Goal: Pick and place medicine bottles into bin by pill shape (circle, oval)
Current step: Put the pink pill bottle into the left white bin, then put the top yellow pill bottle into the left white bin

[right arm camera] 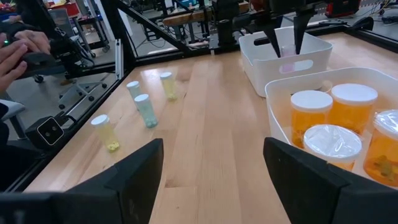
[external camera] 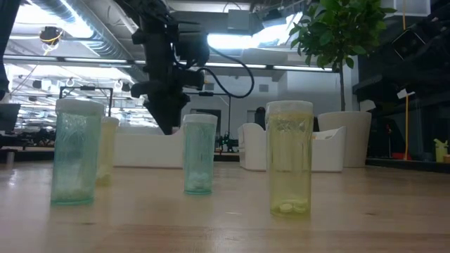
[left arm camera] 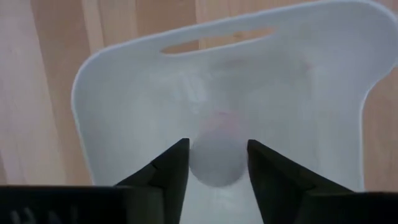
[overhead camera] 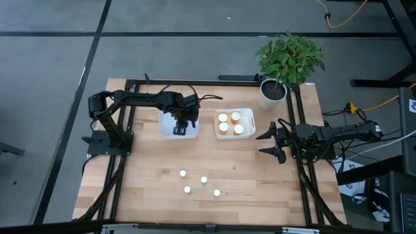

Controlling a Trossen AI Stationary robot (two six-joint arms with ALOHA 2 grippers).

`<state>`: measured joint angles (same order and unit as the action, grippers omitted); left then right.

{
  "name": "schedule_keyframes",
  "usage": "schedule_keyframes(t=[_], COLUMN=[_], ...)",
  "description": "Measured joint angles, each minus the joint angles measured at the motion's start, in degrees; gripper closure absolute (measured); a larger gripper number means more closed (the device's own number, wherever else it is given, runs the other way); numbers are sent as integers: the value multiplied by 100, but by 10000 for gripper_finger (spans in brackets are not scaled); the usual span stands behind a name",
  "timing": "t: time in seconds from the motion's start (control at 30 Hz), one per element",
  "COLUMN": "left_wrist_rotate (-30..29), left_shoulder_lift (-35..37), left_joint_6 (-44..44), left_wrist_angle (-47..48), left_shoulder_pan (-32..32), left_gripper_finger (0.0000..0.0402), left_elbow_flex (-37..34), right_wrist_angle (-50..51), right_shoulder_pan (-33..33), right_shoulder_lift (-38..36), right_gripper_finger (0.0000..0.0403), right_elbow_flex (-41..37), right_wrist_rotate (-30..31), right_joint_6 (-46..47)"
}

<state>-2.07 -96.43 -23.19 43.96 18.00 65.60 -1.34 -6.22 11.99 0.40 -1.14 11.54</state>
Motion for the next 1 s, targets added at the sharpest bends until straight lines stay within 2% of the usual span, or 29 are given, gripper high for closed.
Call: schedule_keyframes(t=[0.3,0.63,0.8,1.0], left_wrist_rotate=[3,-38,-29,34], left_shoulder_lift=[3,168,441,847], left_joint_6=[58,118,346,164], left_wrist_angle=[-41,220,1286,1926], left_shoulder_pan=[-2,-273,-807,-2098], left_gripper_finger=[198,184,184,184], left_elbow_flex=[0,438,819,879], right_wrist_angle=[1,0,1,-5], right_shoulder_pan=[0,0,0,-1], right_shoulder_lift=[1,0,1,0], right_gripper_finger=[124,124,124,124], right_elbow_flex=[0,0,0,0], right_wrist_rotate=[0,0,1,-1], right_joint_6=[0,0,0,1])
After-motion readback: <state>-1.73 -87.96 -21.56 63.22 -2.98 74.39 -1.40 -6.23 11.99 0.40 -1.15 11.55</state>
